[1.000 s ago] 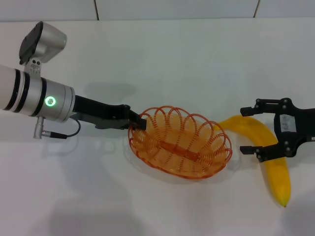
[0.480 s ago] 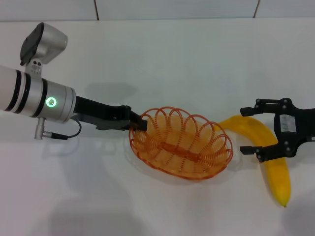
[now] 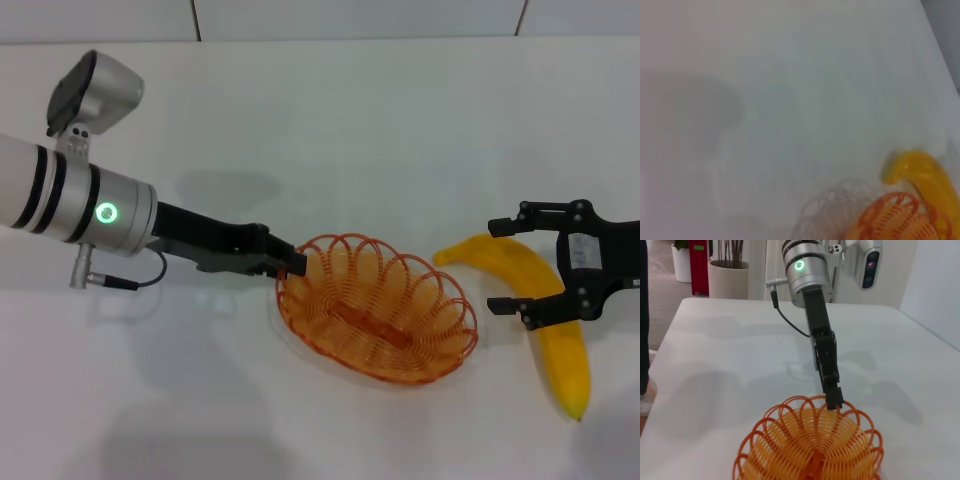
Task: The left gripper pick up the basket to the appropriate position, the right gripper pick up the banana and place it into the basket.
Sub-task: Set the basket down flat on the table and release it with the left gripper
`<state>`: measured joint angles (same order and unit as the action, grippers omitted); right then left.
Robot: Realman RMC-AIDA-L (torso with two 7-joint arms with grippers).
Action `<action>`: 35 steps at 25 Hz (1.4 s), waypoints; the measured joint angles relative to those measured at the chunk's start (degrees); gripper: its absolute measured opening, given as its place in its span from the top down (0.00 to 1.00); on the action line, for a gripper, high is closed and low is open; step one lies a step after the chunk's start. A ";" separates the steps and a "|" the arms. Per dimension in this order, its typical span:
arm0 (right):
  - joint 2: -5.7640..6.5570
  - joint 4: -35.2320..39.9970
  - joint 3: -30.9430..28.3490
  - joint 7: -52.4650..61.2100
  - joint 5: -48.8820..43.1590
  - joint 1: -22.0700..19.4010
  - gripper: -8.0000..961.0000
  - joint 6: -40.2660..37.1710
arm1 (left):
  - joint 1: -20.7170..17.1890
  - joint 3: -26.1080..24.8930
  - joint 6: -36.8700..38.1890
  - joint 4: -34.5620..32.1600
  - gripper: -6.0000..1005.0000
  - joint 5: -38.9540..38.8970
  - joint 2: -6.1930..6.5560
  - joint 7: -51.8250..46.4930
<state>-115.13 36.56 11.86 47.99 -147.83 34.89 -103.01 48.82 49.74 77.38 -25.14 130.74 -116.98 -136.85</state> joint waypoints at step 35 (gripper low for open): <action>0.00 0.07 0.00 0.00 0.00 0.11 0.09 -0.11 | 1.61 14.74 6.11 0.56 0.66 -7.26 -0.14 4.84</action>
<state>-115.13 36.63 11.86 47.99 -147.83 35.00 -103.12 50.43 64.47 83.49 -24.58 123.49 -117.12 -132.00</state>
